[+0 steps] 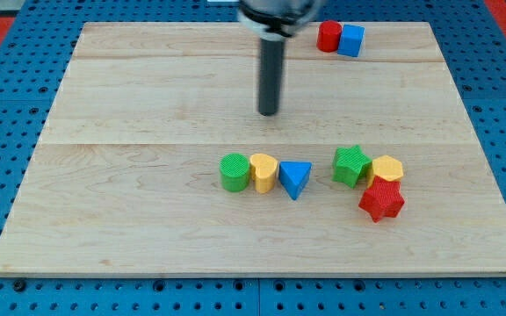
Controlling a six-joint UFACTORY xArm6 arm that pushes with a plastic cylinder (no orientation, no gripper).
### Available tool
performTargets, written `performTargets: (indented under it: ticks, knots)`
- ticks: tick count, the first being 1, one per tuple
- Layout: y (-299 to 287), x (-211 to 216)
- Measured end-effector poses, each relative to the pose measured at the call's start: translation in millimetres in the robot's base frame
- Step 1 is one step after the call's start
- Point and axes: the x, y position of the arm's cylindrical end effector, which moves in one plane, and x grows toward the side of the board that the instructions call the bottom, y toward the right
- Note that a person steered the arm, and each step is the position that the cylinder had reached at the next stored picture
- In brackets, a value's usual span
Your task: Slightly move the blue triangle yellow heart with green circle towards right
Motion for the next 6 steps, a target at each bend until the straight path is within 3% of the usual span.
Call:
performTargets:
  ticks: [1, 2, 3, 4, 5, 6]
  knots:
    - [-65, 22]
    - [-65, 92]
    - [-65, 131]
    - [-16, 110]
    - [-26, 86]
    - [24, 93]
